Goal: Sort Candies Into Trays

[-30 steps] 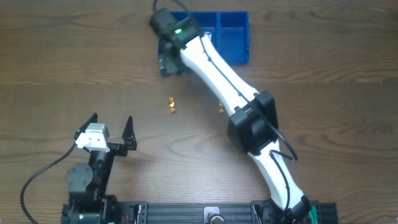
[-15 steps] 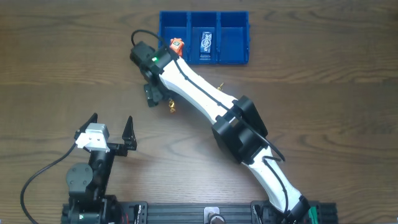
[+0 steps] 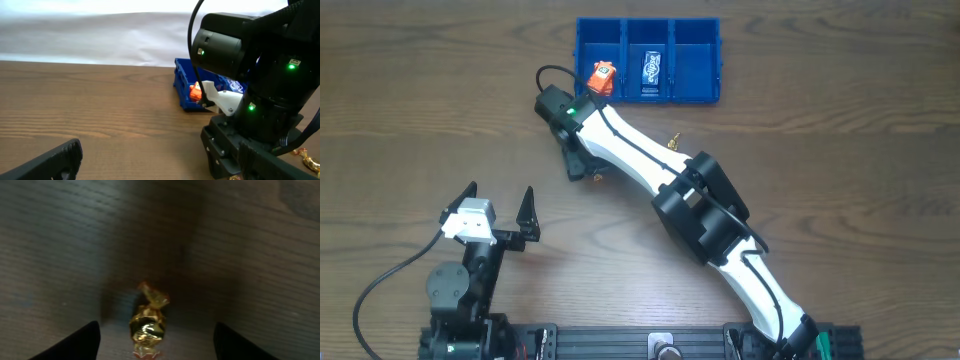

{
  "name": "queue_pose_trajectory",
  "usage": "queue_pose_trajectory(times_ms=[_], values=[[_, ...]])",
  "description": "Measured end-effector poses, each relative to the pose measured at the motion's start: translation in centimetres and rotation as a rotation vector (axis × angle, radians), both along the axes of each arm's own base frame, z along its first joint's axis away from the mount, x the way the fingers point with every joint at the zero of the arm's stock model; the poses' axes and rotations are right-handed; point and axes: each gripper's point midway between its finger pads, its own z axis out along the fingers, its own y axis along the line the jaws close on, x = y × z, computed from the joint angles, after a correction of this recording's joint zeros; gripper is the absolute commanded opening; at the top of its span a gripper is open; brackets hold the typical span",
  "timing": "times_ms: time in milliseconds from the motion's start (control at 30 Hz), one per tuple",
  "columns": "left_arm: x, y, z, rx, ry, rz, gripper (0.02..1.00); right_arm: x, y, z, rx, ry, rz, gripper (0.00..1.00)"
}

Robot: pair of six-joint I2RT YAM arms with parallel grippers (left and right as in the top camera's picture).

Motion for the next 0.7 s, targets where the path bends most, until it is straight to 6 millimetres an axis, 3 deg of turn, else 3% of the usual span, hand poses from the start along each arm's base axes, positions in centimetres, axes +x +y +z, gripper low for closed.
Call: queue_pose_trajectory(times_ms=[300, 700], values=[[0.0, 0.0, 0.0, 0.0, 0.0, 0.0, 0.998, 0.08, 0.58, 0.03, 0.014, -0.013, 0.007, 0.524], [0.0, 0.0, 0.0, 0.0, 0.0, 0.0, 0.996, 0.51, 0.98, 0.08, 0.03, -0.031, 0.007, 0.465]])
